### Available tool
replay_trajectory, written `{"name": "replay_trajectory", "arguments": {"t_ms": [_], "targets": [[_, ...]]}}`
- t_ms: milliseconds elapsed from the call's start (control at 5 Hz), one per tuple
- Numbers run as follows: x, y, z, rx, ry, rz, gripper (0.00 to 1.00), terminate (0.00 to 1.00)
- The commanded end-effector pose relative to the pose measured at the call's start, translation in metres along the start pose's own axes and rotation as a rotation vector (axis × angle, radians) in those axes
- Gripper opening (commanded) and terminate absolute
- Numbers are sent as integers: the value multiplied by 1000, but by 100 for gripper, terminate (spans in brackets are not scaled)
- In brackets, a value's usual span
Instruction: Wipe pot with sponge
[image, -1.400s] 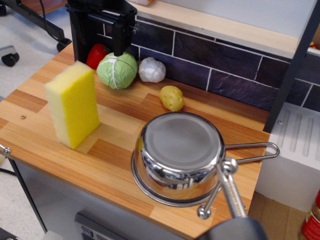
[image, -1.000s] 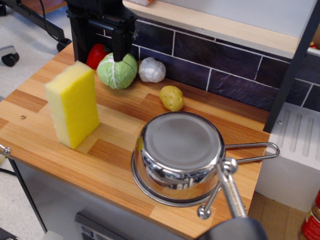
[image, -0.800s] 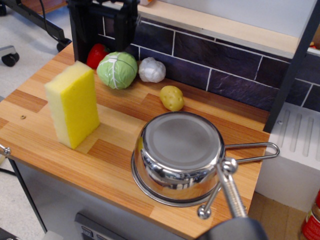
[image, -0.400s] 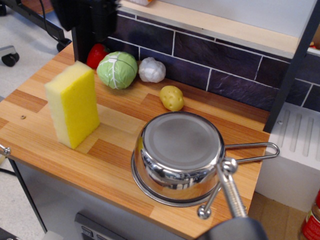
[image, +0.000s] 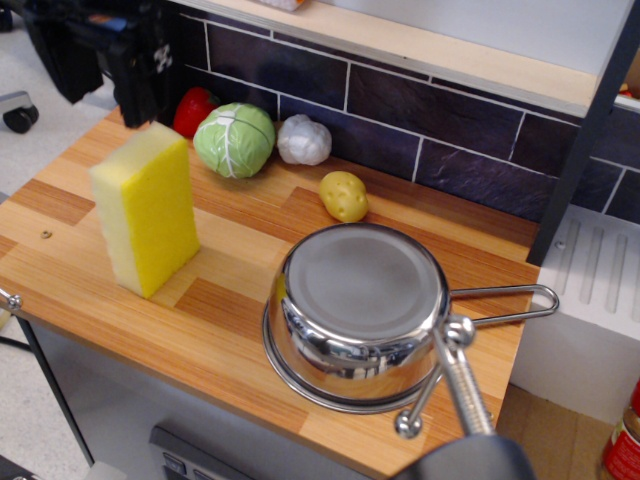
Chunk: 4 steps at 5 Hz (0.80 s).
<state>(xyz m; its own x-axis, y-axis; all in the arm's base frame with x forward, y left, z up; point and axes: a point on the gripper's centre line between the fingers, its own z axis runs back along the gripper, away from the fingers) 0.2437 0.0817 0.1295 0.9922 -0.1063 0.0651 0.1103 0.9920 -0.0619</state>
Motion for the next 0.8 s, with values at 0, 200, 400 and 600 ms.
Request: {"name": "replay_trajectory", "arguments": {"t_ms": [0,200,400,600], "targets": [[-4,3,-13,55,-88,-12,100,0],[-3,-1,-22,35,-101,15,100,0],[2,-8,-25,17,-89,55,100,0],[5,-13,-34,46,-87,67,100,0]]}}
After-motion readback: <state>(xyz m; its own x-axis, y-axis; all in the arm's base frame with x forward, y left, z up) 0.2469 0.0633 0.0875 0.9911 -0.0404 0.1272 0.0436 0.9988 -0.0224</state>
